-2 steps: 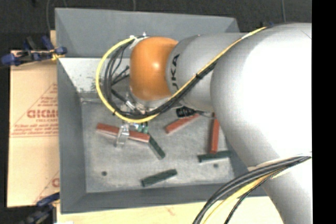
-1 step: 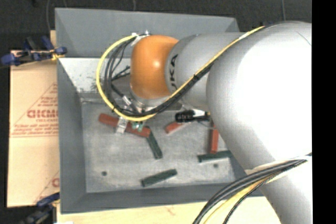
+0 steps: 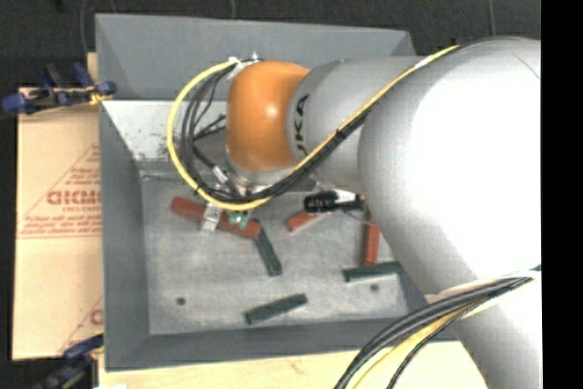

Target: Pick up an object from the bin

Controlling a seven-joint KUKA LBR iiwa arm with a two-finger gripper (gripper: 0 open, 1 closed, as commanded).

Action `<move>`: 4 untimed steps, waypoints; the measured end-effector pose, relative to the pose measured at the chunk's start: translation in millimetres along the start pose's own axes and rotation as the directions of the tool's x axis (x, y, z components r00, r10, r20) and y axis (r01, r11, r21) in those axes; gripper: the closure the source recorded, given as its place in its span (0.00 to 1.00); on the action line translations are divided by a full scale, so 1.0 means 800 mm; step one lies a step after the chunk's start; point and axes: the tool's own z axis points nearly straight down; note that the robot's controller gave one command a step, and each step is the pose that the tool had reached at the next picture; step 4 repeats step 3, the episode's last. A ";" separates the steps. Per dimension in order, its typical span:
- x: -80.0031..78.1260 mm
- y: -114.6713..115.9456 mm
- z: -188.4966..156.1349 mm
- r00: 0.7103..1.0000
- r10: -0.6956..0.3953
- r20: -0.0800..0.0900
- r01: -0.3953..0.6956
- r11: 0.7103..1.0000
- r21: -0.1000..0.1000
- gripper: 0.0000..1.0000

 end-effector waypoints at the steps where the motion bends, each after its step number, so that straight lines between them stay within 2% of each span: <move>1: 0.001 0.000 -0.002 1.000 0.000 0.000 0.000 1.000 0.001 1.00; 4: 0.002 -0.004 -0.023 1.000 -0.002 -0.006 0.002 1.000 0.012 1.00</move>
Offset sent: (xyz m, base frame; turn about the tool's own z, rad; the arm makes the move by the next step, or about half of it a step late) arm 0.0000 0.0002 0.0271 0.0000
